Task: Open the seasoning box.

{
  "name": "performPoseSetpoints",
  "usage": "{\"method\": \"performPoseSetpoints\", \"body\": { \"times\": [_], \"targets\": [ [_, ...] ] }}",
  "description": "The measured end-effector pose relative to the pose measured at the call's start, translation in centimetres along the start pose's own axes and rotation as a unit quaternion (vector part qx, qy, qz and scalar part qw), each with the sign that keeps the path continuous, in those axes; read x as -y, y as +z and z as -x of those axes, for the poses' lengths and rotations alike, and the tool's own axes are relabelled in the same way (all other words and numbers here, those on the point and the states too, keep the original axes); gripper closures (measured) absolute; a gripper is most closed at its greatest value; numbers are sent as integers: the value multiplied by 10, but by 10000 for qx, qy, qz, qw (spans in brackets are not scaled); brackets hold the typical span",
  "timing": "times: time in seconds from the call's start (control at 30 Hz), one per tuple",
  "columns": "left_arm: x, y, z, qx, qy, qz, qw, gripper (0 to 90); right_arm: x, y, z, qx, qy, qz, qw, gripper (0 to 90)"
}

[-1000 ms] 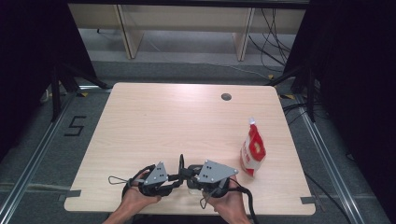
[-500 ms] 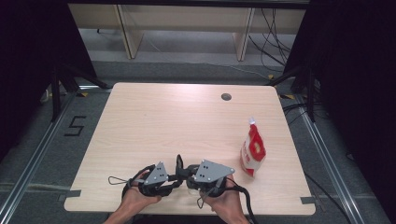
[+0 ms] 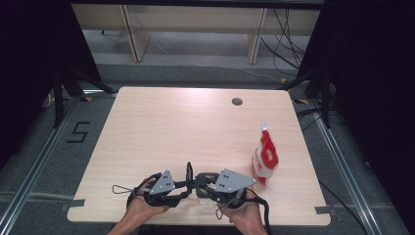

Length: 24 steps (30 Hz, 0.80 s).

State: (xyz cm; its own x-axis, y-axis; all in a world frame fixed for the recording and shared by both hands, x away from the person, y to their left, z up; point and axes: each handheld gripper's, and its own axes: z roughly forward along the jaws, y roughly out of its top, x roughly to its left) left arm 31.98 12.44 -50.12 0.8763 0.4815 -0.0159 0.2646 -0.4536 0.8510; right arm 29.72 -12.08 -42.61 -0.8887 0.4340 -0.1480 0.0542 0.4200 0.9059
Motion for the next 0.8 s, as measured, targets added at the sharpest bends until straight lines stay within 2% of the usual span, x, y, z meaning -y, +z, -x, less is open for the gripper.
{"method": "performPoseSetpoints", "body": {
  "times": [0.13, 0.17, 0.23, 0.27, 0.3, 0.33, 0.37, 0.43, 0.47, 0.53, 0.6, 0.67, 0.7, 0.77, 0.8],
  "targets": [
    [0, -5, 1, 43, -27, -45, 10000, 557, 10, -12, 4, 135, 119, 5, 9998, 803],
    [0, -8, 2, 22, -14, -74, 10000, 537, 17, -22, 8, 266, 179, -23, 9995, 762],
    [0, -9, 4, 2, -140, -44, 9999, 490, 24, -29, 10, 401, 297, -27, 9988, 720],
    [0, -9, 4, 2, -140, -44, 9999, 466, 27, -32, 12, 464, 325, -39, 9984, 703],
    [0, -11, 3, -10, -238, -70, 9997, 442, 30, -35, 12, 526, 352, -53, 9980, 684],
    [0, -11, 3, -10, -238, -70, 9997, 420, 34, -38, 12, 617, 418, -48, 9972, 665],
    [0, -12, 4, 68, -387, 15, 9992, 399, 37, -40, 13, 664, 378, -63, 9971, 645],
    [0, -14, 6, 68, -438, 24, 9990, 378, 42, -46, 13, 734, 488, -122, 9960, 621],
    [-1, -17, 5, 5, -354, -81, 9993, 364, 45, -48, 14, 777, 496, -105, 9957, 607],
    [0, -17, 6, -2, -358, -92, 9993, 344, 47, -50, 15, 782, 542, -87, 9954, 596],
    [1, -18, 8, -149, -399, -130, 9990, 322, 55, -58, 15, 837, 657, -95, 9943, 563],
    [2, -20, 5, -200, -277, -231, 9992, 298, 61, -63, 15, 876, 743, -44, 9934, 547],
    [4, -20, 7, -230, -436, -183, 9986, 288, 64, -66, 14, 893, 785, -75, 9929, 539],
    [4, -22, 6, -247, -387, -228, 9987, 263, 70, -72, 14, 962, 850, -121, 9916, 527],
    [5, -23, 6, -326, -435, -263, 9982, 254, 73, -74, 13, 971, 917, -144, 9909, 520]
  ]
}}
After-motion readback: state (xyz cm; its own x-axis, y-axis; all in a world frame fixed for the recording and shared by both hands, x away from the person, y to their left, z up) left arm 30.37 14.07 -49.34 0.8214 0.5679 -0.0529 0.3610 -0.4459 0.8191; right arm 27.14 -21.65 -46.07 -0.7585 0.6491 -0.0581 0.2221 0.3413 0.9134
